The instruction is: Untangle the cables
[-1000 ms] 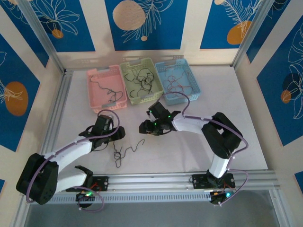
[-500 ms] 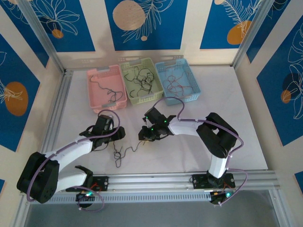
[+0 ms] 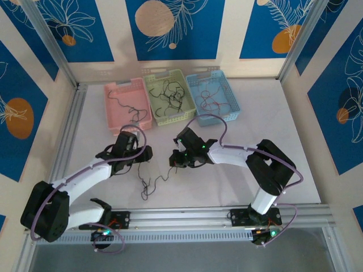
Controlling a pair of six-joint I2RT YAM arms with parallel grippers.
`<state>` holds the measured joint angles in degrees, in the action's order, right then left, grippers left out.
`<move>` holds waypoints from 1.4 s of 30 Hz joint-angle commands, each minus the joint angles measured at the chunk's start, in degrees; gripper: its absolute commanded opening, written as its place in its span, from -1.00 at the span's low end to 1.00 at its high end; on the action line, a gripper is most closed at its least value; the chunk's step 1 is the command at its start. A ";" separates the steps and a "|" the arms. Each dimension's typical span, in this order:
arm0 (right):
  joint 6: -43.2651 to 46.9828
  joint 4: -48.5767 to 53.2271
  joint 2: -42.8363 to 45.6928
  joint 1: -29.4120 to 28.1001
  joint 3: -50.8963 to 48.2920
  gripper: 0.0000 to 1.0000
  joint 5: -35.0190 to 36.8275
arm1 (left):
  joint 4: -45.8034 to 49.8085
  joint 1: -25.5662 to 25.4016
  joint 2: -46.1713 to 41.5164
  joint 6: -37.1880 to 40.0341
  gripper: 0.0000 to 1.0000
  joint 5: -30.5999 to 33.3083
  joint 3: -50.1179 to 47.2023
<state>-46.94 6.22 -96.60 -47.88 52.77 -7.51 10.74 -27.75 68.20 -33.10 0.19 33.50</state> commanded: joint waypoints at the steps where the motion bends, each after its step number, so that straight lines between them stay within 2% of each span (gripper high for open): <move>1: 0.95 -0.63 1.06 0.07 -1.00 -1.00 0.34 | 4.18 -2.00 2.01 3.51 0.33 3.29 3.36; 6: 0.93 -0.91 0.98 0.38 -1.35 -1.00 0.13 | 8.12 -3.55 7.34 4.31 0.36 4.94 7.10; 13: 0.81 -1.13 1.16 0.55 -1.75 -1.00 -0.10 | 8.60 -4.05 12.49 2.19 0.35 5.63 7.45; 18: 0.74 -1.12 1.15 0.60 -1.87 -1.00 -0.15 | 14.41 -4.06 15.28 0.64 0.35 6.04 9.99; 30: 0.75 -1.12 0.60 0.55 -1.71 -1.00 -0.47 | 16.53 -5.90 8.29 -2.85 0.34 4.83 3.84; 38: 0.71 -0.95 0.64 0.59 -1.61 -1.00 -0.23 | 14.76 -6.68 9.95 -3.99 -0.05 3.02 2.56; 39: 0.71 -0.98 0.58 0.60 -1.59 -1.00 -0.21 | 14.86 -6.73 9.77 -3.94 -0.15 3.14 2.60; 42: 0.72 -0.96 0.57 0.57 -1.62 -1.00 -0.23 | 15.14 -6.79 7.56 -4.33 -0.64 4.51 2.49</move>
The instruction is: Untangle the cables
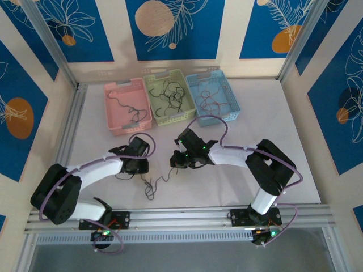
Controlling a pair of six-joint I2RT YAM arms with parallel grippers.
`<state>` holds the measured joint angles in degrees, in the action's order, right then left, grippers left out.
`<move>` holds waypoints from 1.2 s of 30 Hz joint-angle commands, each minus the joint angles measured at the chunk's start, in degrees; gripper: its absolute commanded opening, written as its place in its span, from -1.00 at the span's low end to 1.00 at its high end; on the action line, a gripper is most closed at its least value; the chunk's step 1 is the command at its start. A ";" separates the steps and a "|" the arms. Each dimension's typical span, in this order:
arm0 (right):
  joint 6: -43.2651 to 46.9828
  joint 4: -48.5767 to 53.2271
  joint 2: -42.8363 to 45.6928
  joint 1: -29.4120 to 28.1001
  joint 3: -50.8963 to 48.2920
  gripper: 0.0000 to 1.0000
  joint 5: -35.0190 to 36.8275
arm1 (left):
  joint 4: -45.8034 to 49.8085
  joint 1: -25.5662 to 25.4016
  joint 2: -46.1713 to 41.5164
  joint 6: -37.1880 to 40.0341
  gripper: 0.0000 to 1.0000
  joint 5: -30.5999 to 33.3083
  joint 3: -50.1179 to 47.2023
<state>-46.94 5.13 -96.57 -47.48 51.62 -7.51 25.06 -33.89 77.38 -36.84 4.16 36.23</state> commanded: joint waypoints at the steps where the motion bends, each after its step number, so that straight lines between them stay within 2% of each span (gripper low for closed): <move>1: 0.69 0.14 0.60 0.15 -0.50 -1.00 -0.23 | 0.95 -0.65 -2.74 -0.50 -0.85 0.88 -0.20; 2: 0.71 0.12 0.60 0.21 -0.48 -1.00 -0.19 | 1.63 -0.64 -3.96 -0.33 -1.00 1.34 0.32; 6: 0.54 -0.37 1.96 0.36 -1.45 -1.00 0.74 | 6.46 -0.57 -9.88 0.74 -1.00 5.05 3.15; 9: 0.08 -1.79 4.54 1.63 -3.69 -1.00 0.69 | 12.99 -0.38 -16.01 2.21 -1.00 11.07 6.73; 15: -0.17 -2.44 15.41 9.14 -10.52 -1.00 1.17 | 24.72 2.30 -26.90 5.94 -1.00 20.49 16.63; 18: -0.41 -1.46 23.38 15.39 -14.98 -1.00 1.33 | 29.03 3.43 -31.22 7.70 -1.00 24.89 21.76; 23: -0.72 3.49 37.28 29.07 -22.05 -1.00 1.06 | 34.96 3.81 -38.35 10.65 -1.00 34.76 28.73; 26: -0.18 6.65 42.69 35.99 -24.37 -1.00 0.02 | 36.51 3.75 -41.93 11.69 -1.00 37.64 30.50; 29: 0.10 7.46 44.64 43.06 -26.32 -1.00 -4.51 | 37.61 3.77 -44.50 11.76 -1.00 38.44 31.52; 36: 1.58 6.04 43.54 55.35 -28.68 -1.00 -14.22 | 38.90 3.75 -45.88 12.91 -1.00 39.66 33.21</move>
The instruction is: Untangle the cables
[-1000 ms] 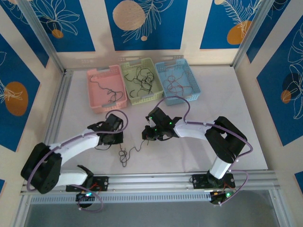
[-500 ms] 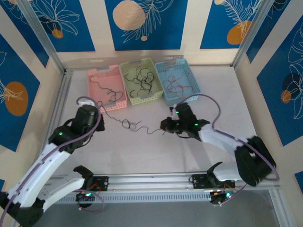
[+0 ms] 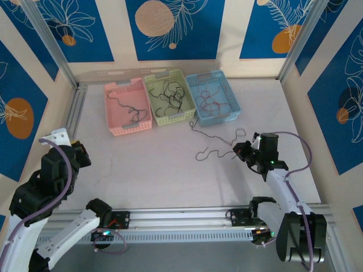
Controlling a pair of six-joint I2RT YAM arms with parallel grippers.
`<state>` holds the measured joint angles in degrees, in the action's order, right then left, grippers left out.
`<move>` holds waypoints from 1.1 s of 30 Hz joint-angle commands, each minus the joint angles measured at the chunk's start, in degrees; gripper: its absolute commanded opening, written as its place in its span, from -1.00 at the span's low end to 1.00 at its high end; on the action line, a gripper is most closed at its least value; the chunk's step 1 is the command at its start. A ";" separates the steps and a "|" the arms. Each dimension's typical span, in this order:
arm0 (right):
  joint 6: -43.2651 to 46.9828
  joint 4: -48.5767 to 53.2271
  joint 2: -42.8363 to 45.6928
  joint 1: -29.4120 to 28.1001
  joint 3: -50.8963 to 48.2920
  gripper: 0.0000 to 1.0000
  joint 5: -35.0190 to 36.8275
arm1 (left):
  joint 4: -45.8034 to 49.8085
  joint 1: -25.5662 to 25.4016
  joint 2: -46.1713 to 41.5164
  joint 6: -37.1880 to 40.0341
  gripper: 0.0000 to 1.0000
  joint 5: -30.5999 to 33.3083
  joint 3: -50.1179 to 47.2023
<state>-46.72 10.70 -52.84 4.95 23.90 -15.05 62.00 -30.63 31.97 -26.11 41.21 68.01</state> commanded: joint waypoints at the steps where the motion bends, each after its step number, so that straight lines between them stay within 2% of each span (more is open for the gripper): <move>1: 1.41 -0.68 -0.25 3.59 -1.37 -1.00 -8.36 | 1.51 0.51 -0.37 2.42 -1.00 0.62 1.37; 4: 2.24 -3.23 0.02 2.54 -1.32 -1.00 -11.88 | -1.07 0.52 1.13 2.10 -1.00 -9.24 -0.81; 7: 3.04 -4.66 1.82 -2.33 -0.27 -1.00 -12.22 | -7.18 0.53 2.97 0.76 -0.99 -22.98 -5.88; 10: 5.99 -2.39 2.35 -9.51 3.21 -1.00 -12.37 | -14.94 0.49 6.22 -0.95 -0.63 -36.46 -11.20; 13: 7.65 -1.01 2.55 -16.56 6.27 -1.00 -14.92 | -20.83 0.42 9.64 -2.78 -0.41 -43.47 -15.06; 15: 8.03 0.20 3.94 -20.52 7.75 -1.00 -12.52 | -23.26 0.41 10.47 -3.39 -0.30 -44.42 -17.07; 17: 8.54 3.08 5.03 -23.25 9.77 -1.00 -4.97 | -23.76 0.45 10.71 -3.60 -0.25 -43.49 -18.21; 21: 8.71 4.61 -0.40 -23.82 16.38 -1.00 1.29 | -22.58 0.44 10.31 -3.50 -0.14 -41.35 -18.83; 26: 7.31 2.09 -15.10 -24.95 29.27 -1.00 13.74 | -20.34 0.40 8.87 -3.50 0.04 -39.96 -20.42; 31: 5.49 0.00 -35.43 -26.02 48.08 -1.00 15.64 | -19.38 0.40 7.11 -3.35 0.18 -40.42 -21.56; 33: 4.39 2.31 -43.45 -27.02 56.96 -1.00 19.20 | -19.36 0.44 6.81 -3.36 0.21 -40.75 -21.60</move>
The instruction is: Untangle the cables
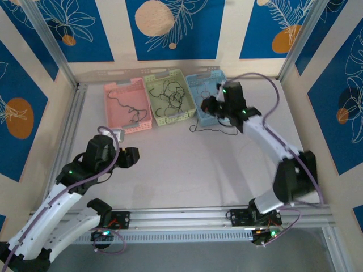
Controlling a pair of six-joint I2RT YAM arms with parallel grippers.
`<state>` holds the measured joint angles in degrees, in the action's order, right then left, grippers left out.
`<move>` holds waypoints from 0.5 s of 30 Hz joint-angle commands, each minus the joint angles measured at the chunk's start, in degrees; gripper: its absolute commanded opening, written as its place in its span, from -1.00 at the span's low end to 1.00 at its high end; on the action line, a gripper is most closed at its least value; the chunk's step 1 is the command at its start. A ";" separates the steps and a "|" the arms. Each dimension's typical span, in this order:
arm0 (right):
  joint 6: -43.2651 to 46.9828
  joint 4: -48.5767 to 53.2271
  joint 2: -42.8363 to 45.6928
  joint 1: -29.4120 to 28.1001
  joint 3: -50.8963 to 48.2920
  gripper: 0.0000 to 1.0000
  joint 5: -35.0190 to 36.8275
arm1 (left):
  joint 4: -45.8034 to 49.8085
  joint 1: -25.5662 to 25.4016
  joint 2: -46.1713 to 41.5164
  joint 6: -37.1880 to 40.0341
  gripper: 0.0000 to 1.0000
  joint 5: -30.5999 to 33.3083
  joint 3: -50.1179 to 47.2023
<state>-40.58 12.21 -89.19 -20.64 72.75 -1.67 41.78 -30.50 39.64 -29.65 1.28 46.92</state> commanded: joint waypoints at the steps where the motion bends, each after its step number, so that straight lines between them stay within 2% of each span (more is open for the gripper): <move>1: -2.50 1.15 -10.74 -1.83 11.88 -1.00 7.02 | 0.89 0.32 -0.90 0.14 0.21 -0.93 -0.42; 6: -6.62 3.01 -27.77 -2.48 31.32 -0.94 9.28 | 1.42 0.29 -1.05 0.47 0.23 -1.27 -0.08; 8: -7.26 6.95 -34.54 -3.18 41.24 -0.82 11.23 | 1.72 0.29 -1.10 0.61 0.25 -1.28 -0.07; 9: -7.24 8.22 -37.23 -3.49 45.31 -0.74 12.51 | 1.73 0.27 -1.14 0.64 0.26 -1.28 -0.14; 11: -7.76 12.88 -43.35 -4.22 54.74 -0.41 16.70 | 1.74 0.34 -0.89 0.74 0.27 -1.36 -0.25; 13: -7.14 14.82 -48.54 -4.38 62.12 -0.08 15.61 | 1.90 0.30 -0.53 0.91 0.27 -1.71 -0.25; 14: -6.55 15.71 -50.68 -4.59 65.53 0.02 14.06 | 1.90 0.33 -0.53 1.00 0.28 -1.81 -0.33; 15: -5.72 16.76 -52.18 -4.72 68.30 0.05 11.97 | 1.86 0.30 -0.58 1.00 0.28 -1.81 -0.40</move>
<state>-46.74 23.33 -138.52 -24.60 133.80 10.52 42.65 -30.50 39.18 -29.45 0.60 46.92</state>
